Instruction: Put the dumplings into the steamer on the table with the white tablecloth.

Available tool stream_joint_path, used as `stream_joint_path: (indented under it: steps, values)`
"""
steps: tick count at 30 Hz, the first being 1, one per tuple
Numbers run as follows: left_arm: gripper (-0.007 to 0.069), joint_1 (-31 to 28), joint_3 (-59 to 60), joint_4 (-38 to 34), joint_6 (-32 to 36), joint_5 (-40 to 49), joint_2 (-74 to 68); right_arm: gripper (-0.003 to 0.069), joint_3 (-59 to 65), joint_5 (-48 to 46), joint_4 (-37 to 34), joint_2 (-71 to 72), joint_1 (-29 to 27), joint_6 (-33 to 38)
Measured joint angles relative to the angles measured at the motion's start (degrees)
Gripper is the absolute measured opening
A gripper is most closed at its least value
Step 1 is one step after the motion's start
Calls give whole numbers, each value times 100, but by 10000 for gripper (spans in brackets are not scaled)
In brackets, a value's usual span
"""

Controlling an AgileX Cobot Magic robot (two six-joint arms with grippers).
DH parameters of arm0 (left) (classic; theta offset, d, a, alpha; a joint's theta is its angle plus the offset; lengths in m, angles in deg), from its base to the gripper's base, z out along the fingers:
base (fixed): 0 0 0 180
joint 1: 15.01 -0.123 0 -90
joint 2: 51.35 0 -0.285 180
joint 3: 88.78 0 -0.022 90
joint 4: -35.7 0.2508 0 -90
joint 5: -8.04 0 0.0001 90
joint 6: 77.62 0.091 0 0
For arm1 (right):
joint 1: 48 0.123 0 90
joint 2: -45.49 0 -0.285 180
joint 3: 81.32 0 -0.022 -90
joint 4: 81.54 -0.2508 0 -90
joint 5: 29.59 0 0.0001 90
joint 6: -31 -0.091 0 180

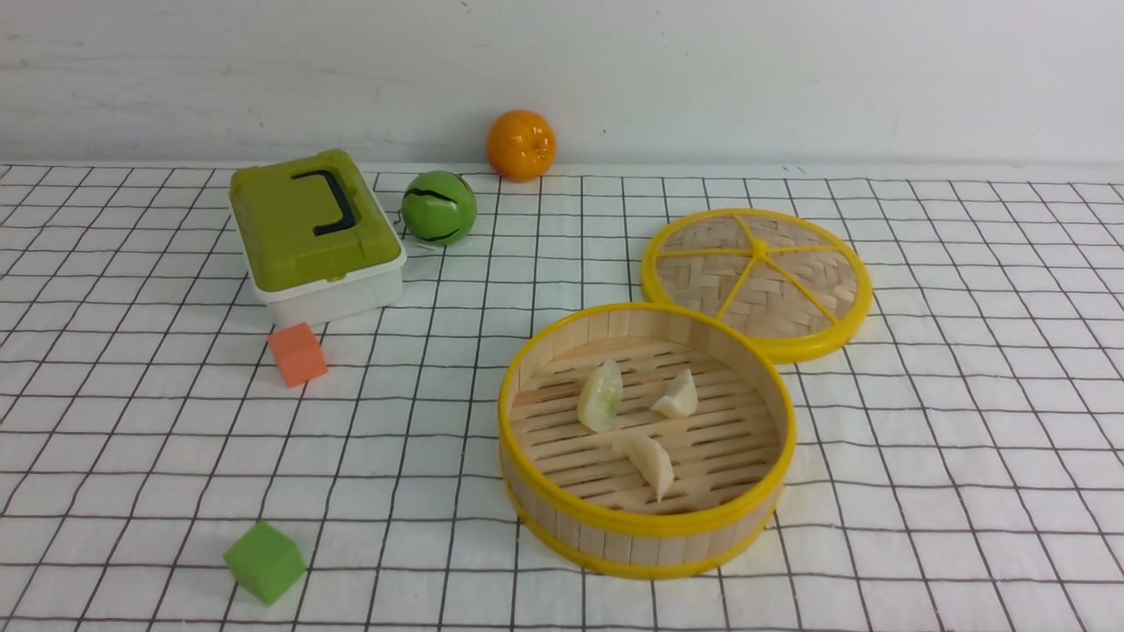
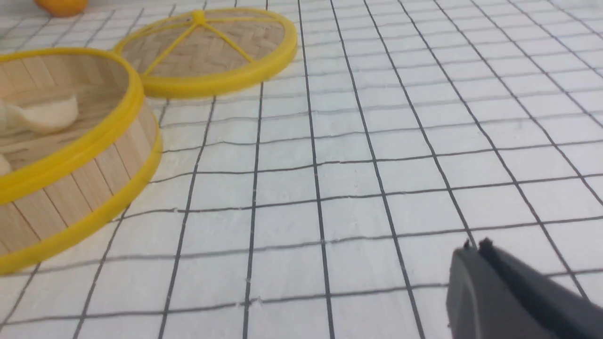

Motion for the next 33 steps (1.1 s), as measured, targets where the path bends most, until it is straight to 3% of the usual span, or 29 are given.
stream_joint_path:
  steps: [33]
  values:
    - [43, 0, 0, 0, 0, -5, 0, -12, -42, -268, 59, 0, 0, 0]
